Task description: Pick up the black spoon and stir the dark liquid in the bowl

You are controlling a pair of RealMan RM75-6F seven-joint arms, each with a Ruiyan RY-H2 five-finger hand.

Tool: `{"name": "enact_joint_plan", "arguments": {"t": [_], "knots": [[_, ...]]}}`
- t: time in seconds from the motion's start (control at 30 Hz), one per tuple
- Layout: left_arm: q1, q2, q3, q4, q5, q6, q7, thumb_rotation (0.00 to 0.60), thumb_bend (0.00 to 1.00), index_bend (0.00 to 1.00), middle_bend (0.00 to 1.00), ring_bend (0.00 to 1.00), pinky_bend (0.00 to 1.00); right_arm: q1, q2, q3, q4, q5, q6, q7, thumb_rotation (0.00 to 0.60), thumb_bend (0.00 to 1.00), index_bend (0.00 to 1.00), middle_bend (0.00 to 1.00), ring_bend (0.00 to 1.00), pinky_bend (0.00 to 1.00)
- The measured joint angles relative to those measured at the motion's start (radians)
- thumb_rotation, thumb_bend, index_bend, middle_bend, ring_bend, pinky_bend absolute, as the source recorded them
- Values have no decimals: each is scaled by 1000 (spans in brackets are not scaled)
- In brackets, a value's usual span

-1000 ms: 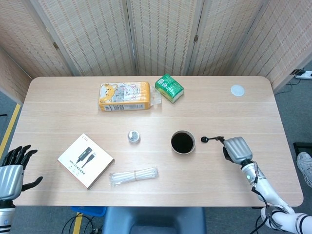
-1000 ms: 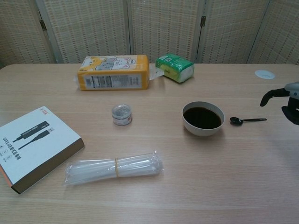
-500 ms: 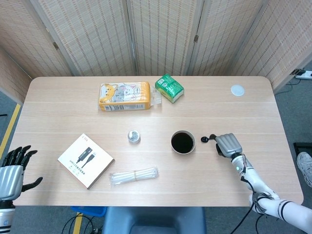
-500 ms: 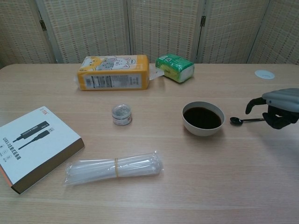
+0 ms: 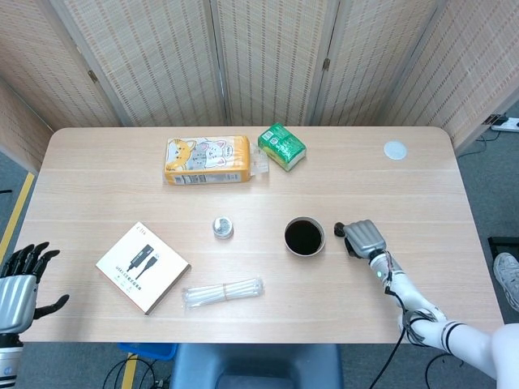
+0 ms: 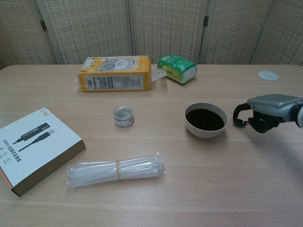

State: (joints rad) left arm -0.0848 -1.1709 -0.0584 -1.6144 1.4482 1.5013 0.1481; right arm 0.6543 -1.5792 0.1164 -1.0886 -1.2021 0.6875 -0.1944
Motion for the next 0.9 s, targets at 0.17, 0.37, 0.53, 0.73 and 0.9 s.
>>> {"name": "enact_joint_plan", "arguments": {"t": [0.17, 0.37, 0.53, 0.73, 0.9], "knots": [[3, -1, 1, 3, -1, 2, -2, 600, 184, 231, 150, 119, 142, 0, -1, -6, -1, 3, 7, 2, 600, 736, 272, 941, 1000, 1000], [3, -2, 0, 5, 0, 0, -4, 600, 184, 231, 150, 119, 142, -9, 11, -14, -14, 9, 21, 2, 600, 736, 272, 941, 1000, 1000], [3, -5, 0, 7, 0, 0, -5, 600, 184, 231, 150, 119, 142, -7, 10, -20, -20, 10, 22, -1, 600, 736, 272, 941, 1000, 1000], [8, -5, 2, 9, -2, 5, -7, 600, 184, 231, 150, 119, 142, -6, 1, -30, -20, 11, 20, -4, 600, 736, 272, 941, 1000, 1000], [9, -8, 0, 14, -1, 7, -11, 600, 184, 231, 150, 119, 142, -15, 2, -44, -29, 1, 31, 0, 600, 736, 272, 941, 1000, 1000]]}}
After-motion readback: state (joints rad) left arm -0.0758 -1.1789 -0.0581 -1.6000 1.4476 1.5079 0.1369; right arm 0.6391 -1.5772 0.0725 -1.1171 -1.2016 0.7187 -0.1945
